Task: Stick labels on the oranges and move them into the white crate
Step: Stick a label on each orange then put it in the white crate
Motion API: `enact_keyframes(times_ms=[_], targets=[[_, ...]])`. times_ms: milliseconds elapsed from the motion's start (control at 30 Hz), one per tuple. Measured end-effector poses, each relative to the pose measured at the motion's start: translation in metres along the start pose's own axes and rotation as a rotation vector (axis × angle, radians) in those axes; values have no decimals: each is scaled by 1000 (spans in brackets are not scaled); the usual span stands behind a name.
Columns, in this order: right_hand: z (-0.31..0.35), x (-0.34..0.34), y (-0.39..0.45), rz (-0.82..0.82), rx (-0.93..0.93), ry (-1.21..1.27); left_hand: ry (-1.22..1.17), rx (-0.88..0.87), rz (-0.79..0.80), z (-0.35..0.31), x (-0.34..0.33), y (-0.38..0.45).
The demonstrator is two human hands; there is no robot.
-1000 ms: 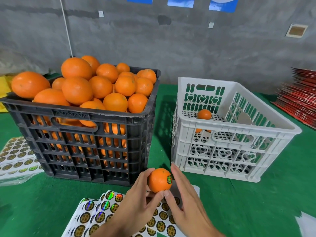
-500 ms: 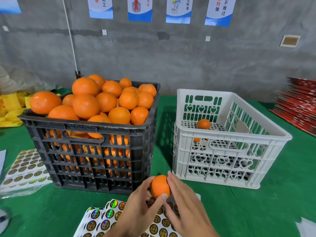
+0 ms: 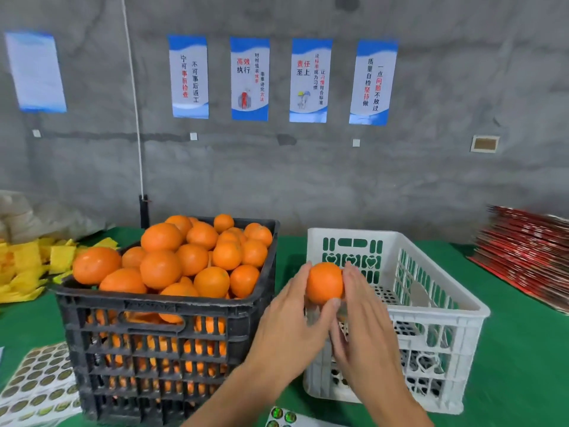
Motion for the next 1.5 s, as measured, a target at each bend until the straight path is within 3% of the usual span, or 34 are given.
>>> enact_keyframes(times_ms=[100, 233, 367, 533, 600, 667, 700, 767, 833, 900, 933, 1067, 1233, 1333, 1500], targets=[[-17, -5, 16, 83, -245, 56, 195, -65, -12, -25, -9, 35], [-28, -25, 10, 209, -345, -10, 303, -64, 143, -26, -32, 47], [-22, -36, -2, 188, -241, -62, 257, -160, 154, -11, -18, 29], [8, -54, -11, 141, -78, -81, 218, -130, 132, -3, 16, 26], [15, -60, -11, 132, -83, -79, 80, -99, 161, -11, 17, 27], [17, -62, -8, 88, -104, -70, -88, -105, 88, -19, 39, 39], [17, -62, -7, 72, -114, -71, -51, -133, 16, -19, 56, 50], [18, -64, -6, 57, -110, -88, 263, -147, -74, -5, 89, 78], [19, -65, -7, 46, -92, -103, 636, 22, 32, 31, 108, 100], [17, -67, -8, 46, -89, -113, 781, 227, 221, 72, 112, 106], [17, -68, -8, 49, -90, -115, 787, 246, 281, 84, 110, 105], [14, -71, -9, 75, -105, -127, 818, 95, 252, 92, 111, 99], [21, -62, -4, 131, -133, -86, 415, -102, -1, 60, 125, 85], [32, -47, 12, 126, -190, 145, 290, -311, -128, 14, 127, 58], [64, -9, 15, 1, -125, 481, 391, -620, -135, -33, 104, -3]])
Point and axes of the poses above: each hand's wrist, its own y-axis towards the middle knuckle, its own x-axis out of the back of the hand, z = x × y, the point moved 7 cm from there along y, towards the middle knuckle, and after that the axes turned 4 degrees about -x, right-handed, at the moved point
